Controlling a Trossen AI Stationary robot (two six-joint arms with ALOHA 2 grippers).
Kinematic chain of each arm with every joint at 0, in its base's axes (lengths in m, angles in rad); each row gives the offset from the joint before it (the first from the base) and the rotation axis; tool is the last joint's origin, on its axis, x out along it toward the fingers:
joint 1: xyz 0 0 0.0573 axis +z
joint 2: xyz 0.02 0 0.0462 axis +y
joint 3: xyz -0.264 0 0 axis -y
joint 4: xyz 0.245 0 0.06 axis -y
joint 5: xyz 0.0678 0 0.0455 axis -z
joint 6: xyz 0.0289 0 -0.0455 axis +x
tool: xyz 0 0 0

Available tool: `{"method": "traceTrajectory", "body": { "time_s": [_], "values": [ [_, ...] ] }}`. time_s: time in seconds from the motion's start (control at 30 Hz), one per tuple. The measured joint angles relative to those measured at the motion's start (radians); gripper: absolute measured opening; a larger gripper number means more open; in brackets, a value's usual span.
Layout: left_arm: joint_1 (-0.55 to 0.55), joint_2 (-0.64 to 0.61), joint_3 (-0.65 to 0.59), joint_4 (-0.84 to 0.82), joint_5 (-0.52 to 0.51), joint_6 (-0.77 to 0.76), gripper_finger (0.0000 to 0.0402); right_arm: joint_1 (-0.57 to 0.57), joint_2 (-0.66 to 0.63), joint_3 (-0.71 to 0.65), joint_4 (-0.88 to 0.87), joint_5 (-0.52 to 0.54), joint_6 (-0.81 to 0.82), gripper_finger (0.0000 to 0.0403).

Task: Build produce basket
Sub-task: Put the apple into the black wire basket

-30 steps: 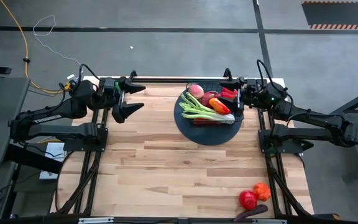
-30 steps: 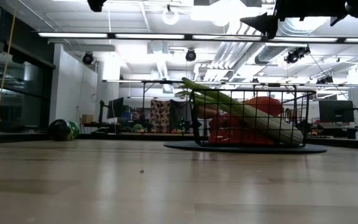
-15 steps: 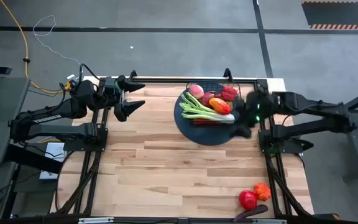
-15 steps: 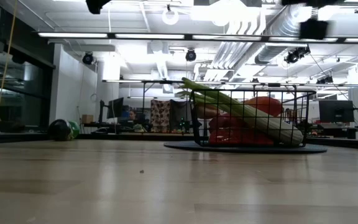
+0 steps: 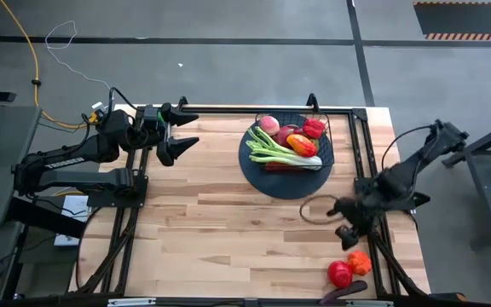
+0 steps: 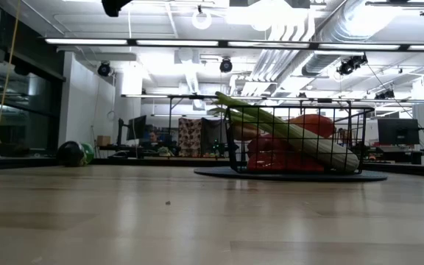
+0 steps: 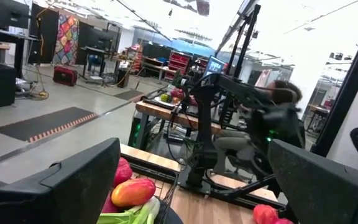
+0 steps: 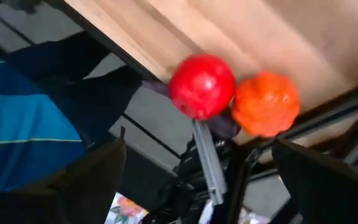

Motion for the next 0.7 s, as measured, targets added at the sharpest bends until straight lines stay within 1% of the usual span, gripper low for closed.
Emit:
{"method": "traceTrajectory", "body": {
  "time_s": [0.13, 0.27, 0.53, 0.6, 0.7],
  "values": [
    [0.0, 0.0, 0.0, 0.0, 0.0, 0.0, 0.0397, 0.078, 0.107, 0.0, 0.101, 0.0, 0.144, 0.0394],
    [0.0, 0.0, 0.0, 0.0, 0.0, 0.0, 0.0397, 0.107, 0.215, 0.0, 0.215, -0.022, 0.271, 0.0394],
    [0.0, 0.0, 0.0, 0.0, 0.0, -0.001, 0.0397, 0.131, 0.392, 0.0, 0.335, -0.113, 0.363, 0.0394],
    [0.0, 0.0, 0.0, 0.0, 0.0, -0.002, 0.0397, 0.136, 0.426, 0.0, 0.344, -0.137, 0.363, 0.0394],
    [0.0, 0.0, 0.0, -0.001, 0.0, -0.002, 0.0397, 0.141, 0.471, -0.001, 0.341, -0.142, 0.363, 0.0394]
  ]
}}
